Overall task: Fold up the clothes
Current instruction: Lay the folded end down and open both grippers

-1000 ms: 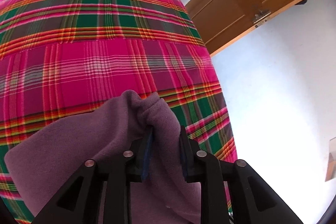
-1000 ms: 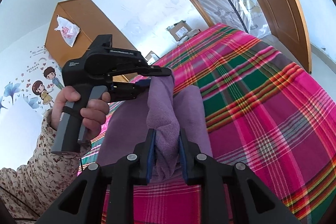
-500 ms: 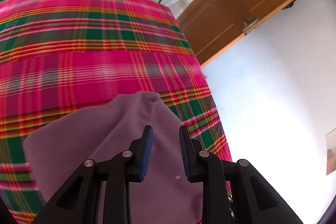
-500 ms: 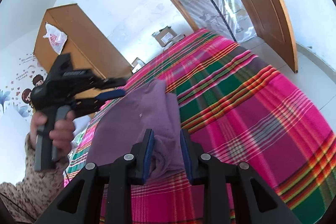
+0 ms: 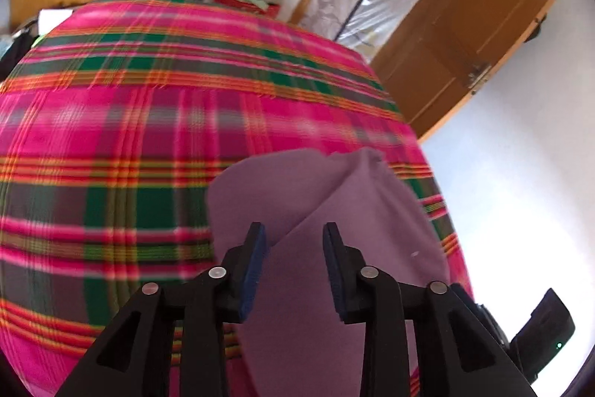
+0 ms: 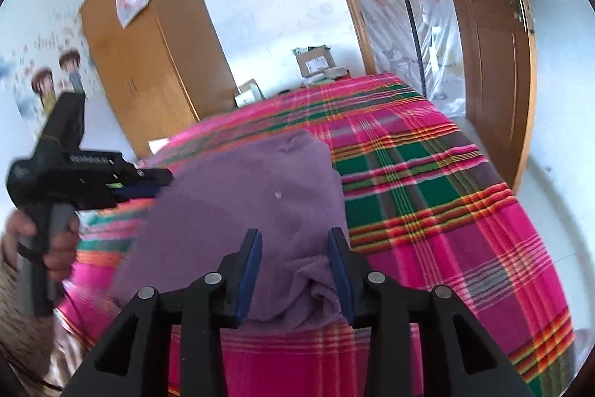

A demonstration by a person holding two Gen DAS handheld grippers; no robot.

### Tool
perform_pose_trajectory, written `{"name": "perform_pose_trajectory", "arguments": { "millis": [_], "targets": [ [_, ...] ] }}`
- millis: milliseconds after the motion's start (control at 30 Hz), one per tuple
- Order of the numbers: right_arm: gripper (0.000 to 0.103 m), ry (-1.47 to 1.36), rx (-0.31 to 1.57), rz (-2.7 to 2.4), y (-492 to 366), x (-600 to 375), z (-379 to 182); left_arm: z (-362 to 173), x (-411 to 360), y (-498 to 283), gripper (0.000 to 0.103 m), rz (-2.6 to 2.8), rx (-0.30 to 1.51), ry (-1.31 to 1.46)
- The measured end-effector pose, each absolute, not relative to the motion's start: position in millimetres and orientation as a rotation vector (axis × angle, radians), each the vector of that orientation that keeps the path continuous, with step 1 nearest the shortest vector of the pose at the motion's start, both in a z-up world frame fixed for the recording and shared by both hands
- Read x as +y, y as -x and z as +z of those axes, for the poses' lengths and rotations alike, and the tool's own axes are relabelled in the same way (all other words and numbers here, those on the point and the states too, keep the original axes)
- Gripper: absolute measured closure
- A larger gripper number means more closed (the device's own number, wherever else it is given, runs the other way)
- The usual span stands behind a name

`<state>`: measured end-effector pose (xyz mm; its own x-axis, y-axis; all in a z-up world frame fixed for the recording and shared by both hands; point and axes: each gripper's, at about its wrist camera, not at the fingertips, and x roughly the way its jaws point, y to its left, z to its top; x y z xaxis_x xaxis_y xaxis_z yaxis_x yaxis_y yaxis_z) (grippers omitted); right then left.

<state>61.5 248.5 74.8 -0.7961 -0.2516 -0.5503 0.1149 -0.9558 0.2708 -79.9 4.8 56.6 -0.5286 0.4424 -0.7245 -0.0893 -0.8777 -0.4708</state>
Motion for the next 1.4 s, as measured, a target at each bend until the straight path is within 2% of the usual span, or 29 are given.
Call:
{"name": "perform_pose_trajectory", "arguments": {
  "millis": [100,367,500,833,1100,1400],
  "targets": [
    [0.066,-0.945,-0.293,-2.811,-67.8,251.3,68.2,49.3,-6.1,71.8,0.07,2.464,-0.567,1.321],
    [0.064,-0.994,-0.414,-2.783,-83.3,277.1,57.8,42.1,-16.0,63.8,0.07,2.449,-0.617,1.324],
    [0.064,-0.981,-0.454,-2.792,-88.6,281.6,64.6,39.5,-20.9,59.1,0.066,2.446,-0.637,1.332],
    [0.064,-0.925,-0.359,-2.793,-47.9,277.7,90.3,41.4,-28.1,55.5,0.066,2.453,-0.639,1.318],
    [0.064,-1.008,-0.413,-2.707,-11.4,279.8,84.6,58.9,-45.8,85.5,0.066,2.513,-0.594,1.208],
    [0.064,-1.006,-0.402,-2.73,-14.0,268.6,85.6,43.7,-35.3,116.1,0.068,2.375,-0.519,1.247]
  ]
}}
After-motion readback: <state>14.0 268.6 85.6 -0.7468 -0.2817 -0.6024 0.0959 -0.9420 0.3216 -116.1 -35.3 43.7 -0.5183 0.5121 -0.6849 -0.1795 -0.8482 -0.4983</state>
